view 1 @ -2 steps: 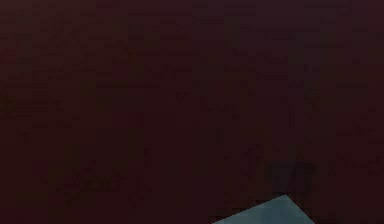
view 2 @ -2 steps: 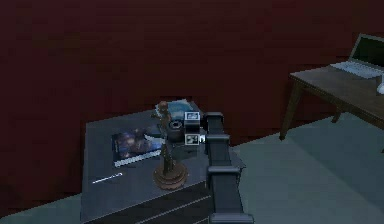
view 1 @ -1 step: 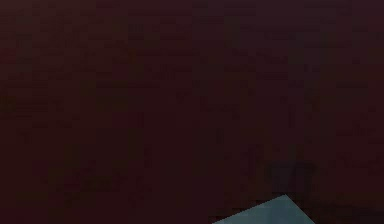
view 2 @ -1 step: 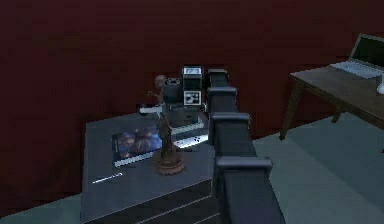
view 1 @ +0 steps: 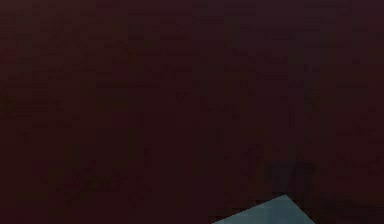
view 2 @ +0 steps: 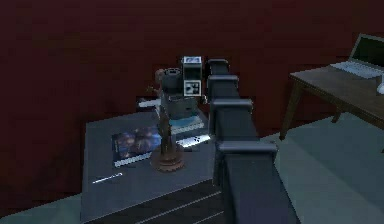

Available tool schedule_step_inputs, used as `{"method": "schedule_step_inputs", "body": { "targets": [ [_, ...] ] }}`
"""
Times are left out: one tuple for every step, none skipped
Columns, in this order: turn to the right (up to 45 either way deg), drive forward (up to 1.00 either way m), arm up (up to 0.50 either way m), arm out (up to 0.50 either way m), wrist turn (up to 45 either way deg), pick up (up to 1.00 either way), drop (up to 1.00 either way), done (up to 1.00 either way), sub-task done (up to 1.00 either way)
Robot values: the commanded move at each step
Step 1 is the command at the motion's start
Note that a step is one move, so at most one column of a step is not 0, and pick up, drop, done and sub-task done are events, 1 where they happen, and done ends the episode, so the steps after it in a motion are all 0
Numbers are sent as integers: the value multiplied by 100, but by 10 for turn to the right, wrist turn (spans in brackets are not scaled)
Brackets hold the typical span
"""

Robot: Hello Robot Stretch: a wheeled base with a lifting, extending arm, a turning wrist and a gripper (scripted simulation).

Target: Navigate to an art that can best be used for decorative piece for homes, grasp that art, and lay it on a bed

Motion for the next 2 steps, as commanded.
{"method": "schedule_step_inputs", "body": {
  "targets": [
    [0,0,0,0,-450,0,0,0,0],
    [0,0,0,0,-450,0,0,0,0]
  ]
}}
